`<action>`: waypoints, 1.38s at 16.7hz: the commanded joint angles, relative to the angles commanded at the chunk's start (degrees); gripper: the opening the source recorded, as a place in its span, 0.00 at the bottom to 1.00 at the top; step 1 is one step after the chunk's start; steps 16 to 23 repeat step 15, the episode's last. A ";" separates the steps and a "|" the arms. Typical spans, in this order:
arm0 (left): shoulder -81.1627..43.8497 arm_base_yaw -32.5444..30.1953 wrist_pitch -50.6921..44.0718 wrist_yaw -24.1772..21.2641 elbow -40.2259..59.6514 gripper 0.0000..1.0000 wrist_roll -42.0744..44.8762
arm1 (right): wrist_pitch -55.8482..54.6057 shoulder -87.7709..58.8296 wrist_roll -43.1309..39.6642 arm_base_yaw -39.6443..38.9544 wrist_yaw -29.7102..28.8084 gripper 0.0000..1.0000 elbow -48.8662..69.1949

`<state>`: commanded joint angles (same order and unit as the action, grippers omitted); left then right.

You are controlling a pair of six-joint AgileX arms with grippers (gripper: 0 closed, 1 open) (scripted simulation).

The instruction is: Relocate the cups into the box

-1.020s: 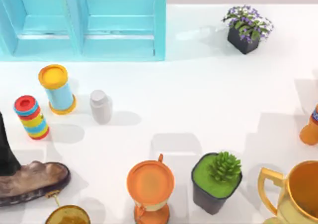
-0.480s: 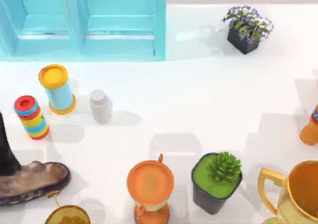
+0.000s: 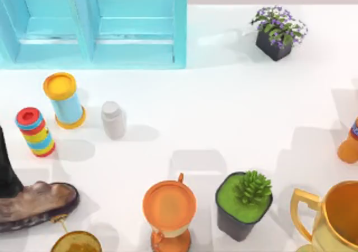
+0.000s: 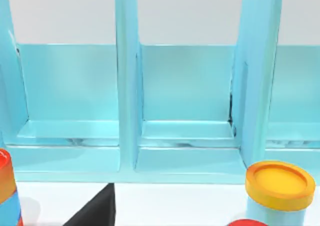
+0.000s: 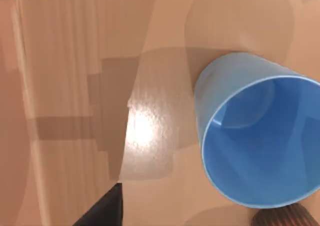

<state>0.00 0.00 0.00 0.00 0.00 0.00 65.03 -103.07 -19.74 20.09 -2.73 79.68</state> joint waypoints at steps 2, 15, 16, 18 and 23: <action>0.00 0.00 0.00 0.00 0.00 1.00 0.00 | 0.85 -0.06 0.03 0.06 -0.06 1.00 0.80; 0.00 0.00 0.00 0.00 0.00 1.00 0.00 | 22.95 -0.70 -0.26 0.27 0.00 1.00 23.66; 0.00 0.00 0.00 0.00 0.00 1.00 0.00 | 22.95 -0.70 -0.26 0.27 0.00 1.00 23.66; 0.00 0.00 0.00 0.00 0.00 1.00 0.00 | 22.95 -0.70 -0.26 0.27 0.00 1.00 23.66; 0.00 0.00 0.00 0.00 0.00 1.00 0.00 | 22.95 -0.70 -0.26 0.27 0.00 1.00 23.66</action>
